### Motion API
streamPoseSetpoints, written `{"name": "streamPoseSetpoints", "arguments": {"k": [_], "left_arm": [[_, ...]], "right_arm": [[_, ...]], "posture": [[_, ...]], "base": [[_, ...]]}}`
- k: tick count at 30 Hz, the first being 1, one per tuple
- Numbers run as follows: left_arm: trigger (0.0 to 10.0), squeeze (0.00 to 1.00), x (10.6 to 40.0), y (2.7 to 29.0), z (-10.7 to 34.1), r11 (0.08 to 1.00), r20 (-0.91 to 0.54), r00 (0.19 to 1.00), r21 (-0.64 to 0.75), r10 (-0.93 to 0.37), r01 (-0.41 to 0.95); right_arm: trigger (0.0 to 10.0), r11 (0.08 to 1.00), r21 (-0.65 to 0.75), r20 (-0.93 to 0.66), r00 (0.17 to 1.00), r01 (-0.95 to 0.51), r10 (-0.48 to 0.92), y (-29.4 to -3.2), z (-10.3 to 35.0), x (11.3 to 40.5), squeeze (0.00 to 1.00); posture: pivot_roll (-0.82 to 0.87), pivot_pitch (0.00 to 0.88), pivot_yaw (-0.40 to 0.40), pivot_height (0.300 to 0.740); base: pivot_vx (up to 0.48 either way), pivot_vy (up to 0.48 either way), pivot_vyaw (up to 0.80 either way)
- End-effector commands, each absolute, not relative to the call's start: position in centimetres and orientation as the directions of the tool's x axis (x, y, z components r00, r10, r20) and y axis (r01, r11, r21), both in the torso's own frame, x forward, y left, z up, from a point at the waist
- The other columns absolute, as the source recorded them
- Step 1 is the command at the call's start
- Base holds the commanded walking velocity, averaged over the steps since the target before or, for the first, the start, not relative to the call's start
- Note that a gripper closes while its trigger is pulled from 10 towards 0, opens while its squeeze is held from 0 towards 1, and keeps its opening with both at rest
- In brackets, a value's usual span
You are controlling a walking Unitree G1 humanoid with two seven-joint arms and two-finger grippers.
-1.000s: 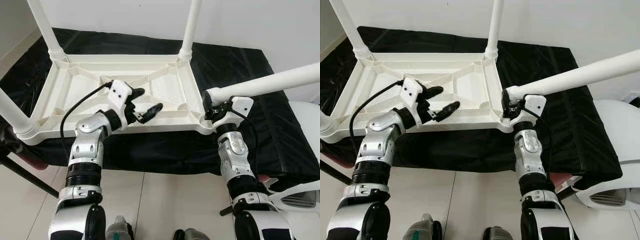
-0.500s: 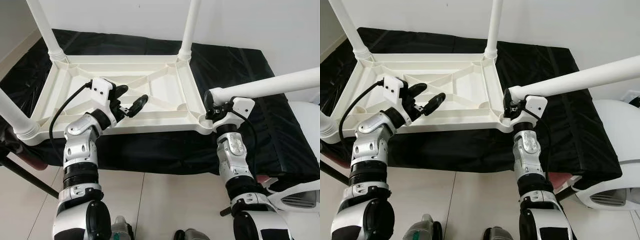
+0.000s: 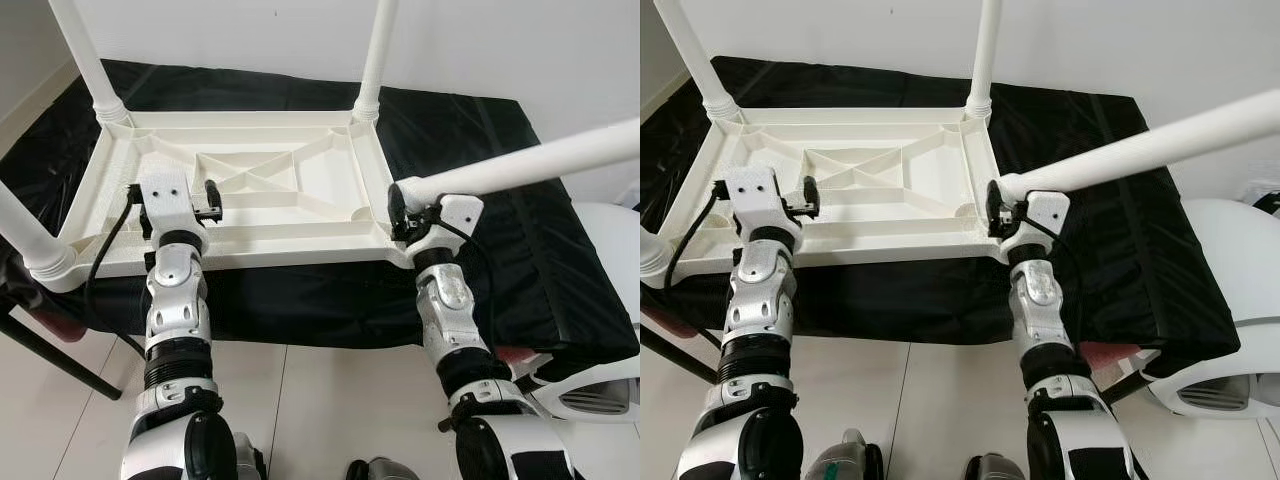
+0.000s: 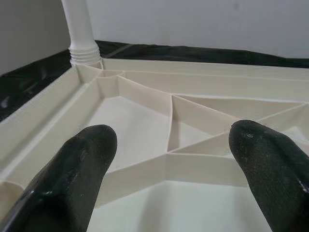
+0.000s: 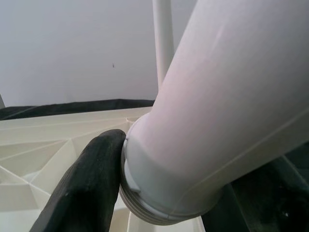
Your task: Building children table
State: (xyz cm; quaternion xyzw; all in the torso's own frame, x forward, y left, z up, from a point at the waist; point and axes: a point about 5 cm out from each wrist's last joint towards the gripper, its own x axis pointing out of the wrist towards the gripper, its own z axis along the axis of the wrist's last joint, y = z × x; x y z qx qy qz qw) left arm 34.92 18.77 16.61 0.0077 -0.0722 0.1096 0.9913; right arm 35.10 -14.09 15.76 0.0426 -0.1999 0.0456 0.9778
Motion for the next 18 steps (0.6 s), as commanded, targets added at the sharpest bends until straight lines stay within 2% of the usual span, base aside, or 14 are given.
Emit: {"name": "streamPoseSetpoints", "arguments": {"k": [1,7,10,12,13,16,18], "left_arm": [[10.0,0.0,35.1,18.1,17.5,0.985,0.194,0.967,0.019,0.166,-0.173],[10.0,0.0,35.0,16.5,17.8,0.992,0.233,0.968,0.068,0.088,-0.106],[10.0,0.0,35.0,15.1,18.2,0.991,0.268,0.963,0.133,-0.007,-0.029],[10.0,0.0,35.0,13.8,18.6,0.986,0.286,0.951,0.145,-0.121,0.082],[10.0,0.0,35.0,13.8,18.6,0.986,0.286,0.951,0.145,-0.121,0.082],[10.0,0.0,35.1,12.8,18.2,0.965,0.247,0.94,0.173,-0.237,0.198],[10.0,0.0,35.4,13.1,17.8,0.969,0.219,0.95,0.154,-0.222,0.191]], "right_arm": [[10.0,0.992,0.062,0.391,0.917,-0.108,0.075,-14.0,15.5,35.1,0.0],[10.0,0.991,0.059,0.379,0.921,-0.12,0.089,-13.6,15.2,35.1,0.0],[10.0,0.991,0.051,0.379,0.921,-0.122,0.094,-13.6,15.2,35.1,0.0],[10.0,0.991,0.042,0.381,0.919,-0.128,0.103,-13.6,15.2,35.1,0.0],[10.0,0.991,0.042,0.381,0.919,-0.128,0.103,-13.6,15.2,35.1,0.0],[10.0,0.992,0.041,0.378,0.92,-0.122,0.098,-14.0,15.1,35.1,0.0],[10.0,0.993,0.037,0.377,0.922,-0.115,0.093,-14.2,15.0,35.0,0.0]], "posture": [[0.05,0.0,-0.03,0.74],[0.05,0.0,-0.033,0.74],[0.06,0.0,-0.035,0.74],[0.05,0.0,-0.031,0.74],[0.05,0.0,-0.031,0.74],[0.04,0.0,-0.023,0.74],[0.03,0.0,-0.017,0.74]], "base": [[0.0,0.0,0.0],[0.0,0.0,0.0],[0.0,0.0,0.0],[0.0,0.0,0.0],[0.0,0.0,0.0],[0.0,0.0,0.0],[0.0,0.0,0.0]]}}
